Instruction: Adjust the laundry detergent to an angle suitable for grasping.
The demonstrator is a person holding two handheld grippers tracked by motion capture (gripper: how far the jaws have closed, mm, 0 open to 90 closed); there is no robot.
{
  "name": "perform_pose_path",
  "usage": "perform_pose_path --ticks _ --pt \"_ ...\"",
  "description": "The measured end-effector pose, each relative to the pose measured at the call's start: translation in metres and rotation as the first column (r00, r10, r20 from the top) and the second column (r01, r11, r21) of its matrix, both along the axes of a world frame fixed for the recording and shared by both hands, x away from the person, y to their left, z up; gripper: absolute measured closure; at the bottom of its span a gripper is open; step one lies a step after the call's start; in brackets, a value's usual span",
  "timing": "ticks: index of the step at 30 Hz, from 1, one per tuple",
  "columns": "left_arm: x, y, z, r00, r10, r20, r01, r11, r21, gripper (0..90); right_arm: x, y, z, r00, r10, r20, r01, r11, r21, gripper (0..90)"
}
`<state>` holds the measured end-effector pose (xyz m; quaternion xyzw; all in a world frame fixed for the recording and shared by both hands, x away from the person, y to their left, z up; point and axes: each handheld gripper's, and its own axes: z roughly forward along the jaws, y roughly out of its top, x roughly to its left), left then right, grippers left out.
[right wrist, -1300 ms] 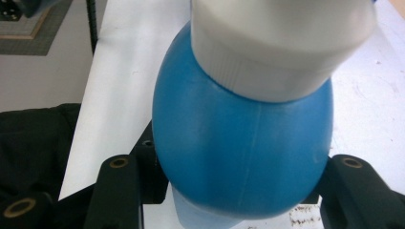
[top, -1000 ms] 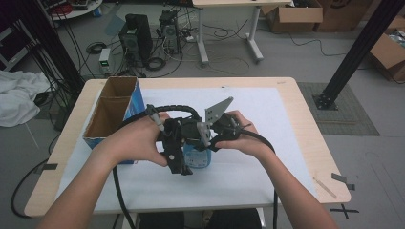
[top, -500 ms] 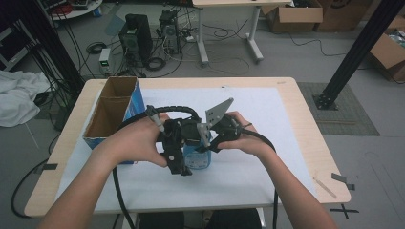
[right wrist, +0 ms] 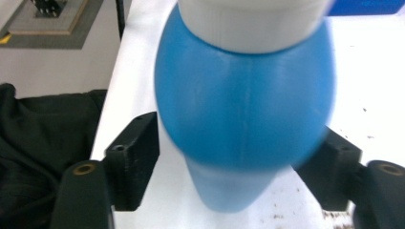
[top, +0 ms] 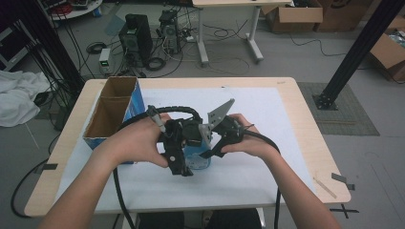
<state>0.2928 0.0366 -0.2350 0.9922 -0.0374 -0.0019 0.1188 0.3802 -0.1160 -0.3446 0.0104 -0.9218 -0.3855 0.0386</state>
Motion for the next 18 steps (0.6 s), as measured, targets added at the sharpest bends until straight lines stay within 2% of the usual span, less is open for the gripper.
perform_pose_path --ticks 3,5,9,13,14,18 --pt "-0.001 -0.001 0.001 1.0 -0.001 0.002 0.001 1.0 0.002 15.9 0.0 -0.009 0.006 0.9998 -0.02 0.002 0.02 1.0 -0.02 26.8" --pt "-0.001 -0.001 0.001 1.0 -0.004 0.001 0.004 1.0 0.0 15.9 0.001 -0.018 0.008 0.999 -0.042 -0.014 0.041 0.998 -0.048 24.7" --pt "-0.002 -0.003 0.002 1.0 -0.009 0.004 0.009 1.0 0.0 15.9 0.002 -0.034 0.016 0.9955 -0.087 -0.036 0.085 0.994 -0.069 22.2" --pt "-0.003 -0.005 0.003 0.9999 -0.011 0.008 0.011 0.9999 0.001 15.9 0.009 -0.054 0.032 0.983 -0.176 -0.053 0.168 0.978 -0.127 24.2" --pt "-0.003 -0.005 0.003 0.9999 -0.013 0.007 0.013 0.9999 0.001 15.9 0.011 -0.061 0.039 0.9777 -0.203 -0.051 0.195 0.971 -0.137 28.9" --pt "-0.003 -0.007 0.003 0.9999 -0.011 0.006 0.011 0.9999 0.005 15.9 0.022 -0.078 0.057 0.9571 -0.276 -0.087 0.258 0.949 -0.18 24.7"
